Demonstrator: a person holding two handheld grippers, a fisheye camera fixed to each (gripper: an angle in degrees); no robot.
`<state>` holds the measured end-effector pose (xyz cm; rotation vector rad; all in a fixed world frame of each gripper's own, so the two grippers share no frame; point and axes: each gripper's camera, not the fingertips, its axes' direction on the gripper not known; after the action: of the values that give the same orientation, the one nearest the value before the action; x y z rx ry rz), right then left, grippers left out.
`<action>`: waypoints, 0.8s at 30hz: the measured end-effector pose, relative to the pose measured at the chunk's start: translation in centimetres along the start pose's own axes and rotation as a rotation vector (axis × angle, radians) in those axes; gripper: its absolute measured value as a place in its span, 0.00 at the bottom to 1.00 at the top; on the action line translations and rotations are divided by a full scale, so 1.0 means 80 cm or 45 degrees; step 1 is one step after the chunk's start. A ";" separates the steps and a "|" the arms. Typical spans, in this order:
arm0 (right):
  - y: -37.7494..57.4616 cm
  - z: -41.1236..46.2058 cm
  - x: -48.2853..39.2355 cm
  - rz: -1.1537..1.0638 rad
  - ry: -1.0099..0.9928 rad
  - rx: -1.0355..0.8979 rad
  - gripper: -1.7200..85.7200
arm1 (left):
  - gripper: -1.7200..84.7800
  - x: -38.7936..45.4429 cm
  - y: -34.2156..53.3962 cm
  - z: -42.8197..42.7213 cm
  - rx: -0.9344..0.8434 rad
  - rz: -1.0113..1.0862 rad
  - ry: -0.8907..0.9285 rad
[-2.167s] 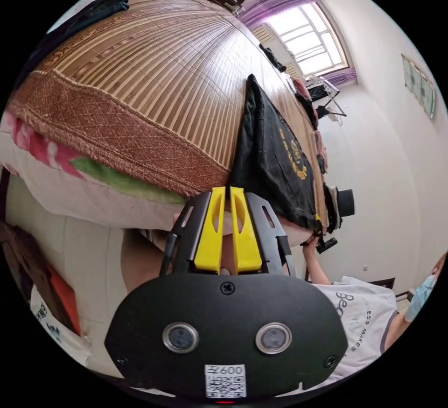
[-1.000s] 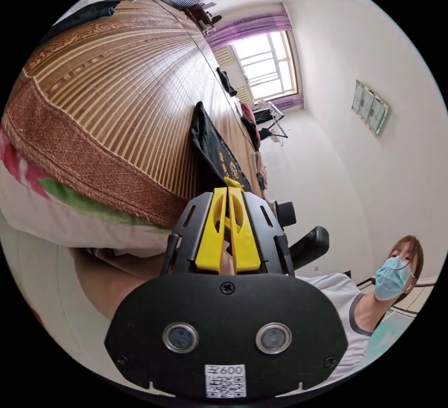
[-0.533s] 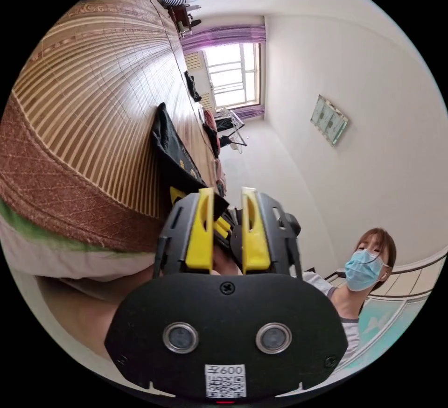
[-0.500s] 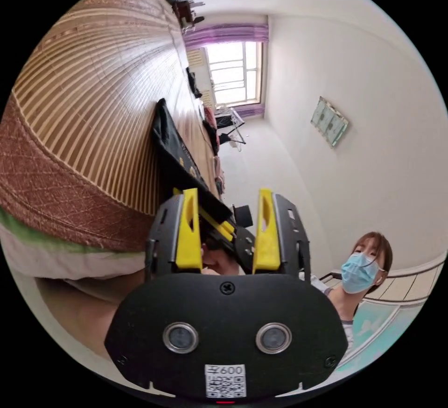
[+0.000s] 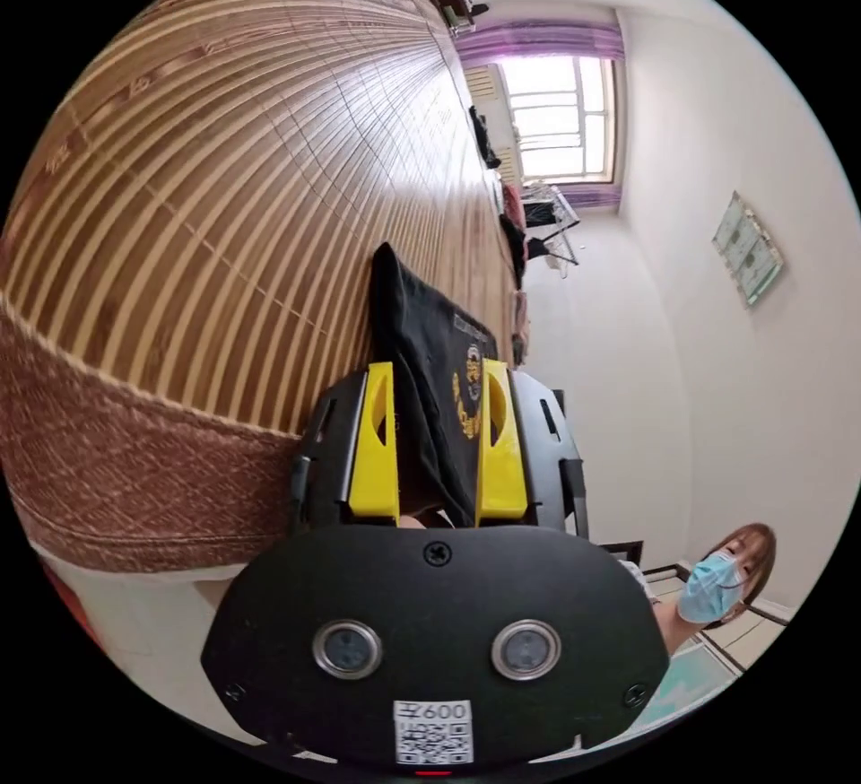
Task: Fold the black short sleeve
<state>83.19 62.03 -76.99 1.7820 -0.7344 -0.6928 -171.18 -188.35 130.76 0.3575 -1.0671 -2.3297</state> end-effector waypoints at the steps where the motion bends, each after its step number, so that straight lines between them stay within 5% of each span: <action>1: -0.005 -0.009 -0.004 -0.023 -0.004 -0.001 0.01 | 0.14 -0.002 -0.012 -0.007 0.012 0.013 -0.060; 12: -0.093 -0.146 0.058 -0.020 -0.134 0.089 0.01 | 0.04 -0.058 -0.063 -0.096 0.099 0.063 -0.104; 18: -0.112 -0.299 0.197 0.064 -0.253 0.419 0.01 | 0.04 -0.054 -0.083 -0.153 0.154 0.120 0.020; 24: -0.119 -0.443 0.400 0.446 -0.302 0.597 0.01 | 0.03 -0.025 -0.130 -0.144 0.158 0.209 0.209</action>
<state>131.80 61.55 -79.23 1.9285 -1.4245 -0.5248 -168.23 -188.72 115.41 0.4808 -1.1186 -2.0582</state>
